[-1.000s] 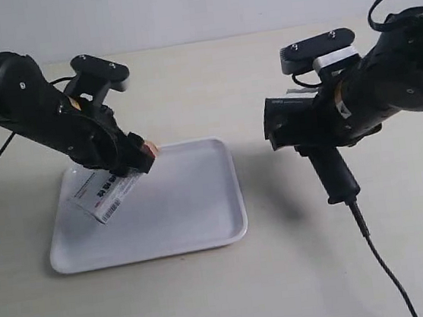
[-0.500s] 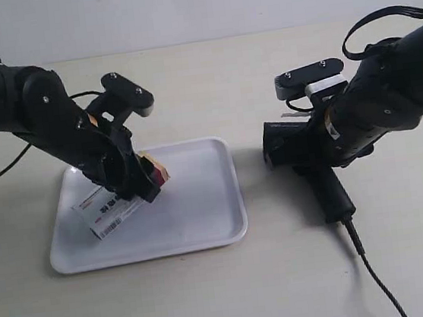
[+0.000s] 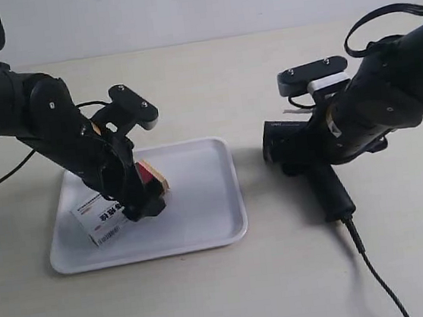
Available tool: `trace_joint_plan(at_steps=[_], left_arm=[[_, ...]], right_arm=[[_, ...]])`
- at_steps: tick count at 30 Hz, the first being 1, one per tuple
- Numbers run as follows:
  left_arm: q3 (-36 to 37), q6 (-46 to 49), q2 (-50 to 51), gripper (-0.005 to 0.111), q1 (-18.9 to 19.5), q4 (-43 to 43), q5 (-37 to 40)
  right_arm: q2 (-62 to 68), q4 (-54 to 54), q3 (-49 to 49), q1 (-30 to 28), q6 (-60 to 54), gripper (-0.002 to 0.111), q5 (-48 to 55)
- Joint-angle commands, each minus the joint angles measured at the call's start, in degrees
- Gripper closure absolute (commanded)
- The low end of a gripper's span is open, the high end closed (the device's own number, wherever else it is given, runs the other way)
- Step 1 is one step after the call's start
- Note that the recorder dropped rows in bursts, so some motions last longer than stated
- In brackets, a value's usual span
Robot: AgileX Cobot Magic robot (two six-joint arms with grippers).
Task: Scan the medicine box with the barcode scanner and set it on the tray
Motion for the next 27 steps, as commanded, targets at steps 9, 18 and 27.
trace_joint_plan(at_steps=[9,18,27], left_arm=[[-1.55,-3.32,-19.48,0.024,-0.09,-7.47,7.48],[12.39,-3.17,-41.52,0.104,-0.09,-19.32,-7.36],[38.94,-5.97,-69.0,0.104,-0.22,-26.09,-20.18]], right_arm=[[-34.11,-0.43,0.48,0.01,-1.61,0.038,9.06],[-58.93,-0.59,18.06,0.01,-1.61,0.108,-10.36],[-69.13,-0.46,25.79,0.01,-1.61,0.108,-13.27]])
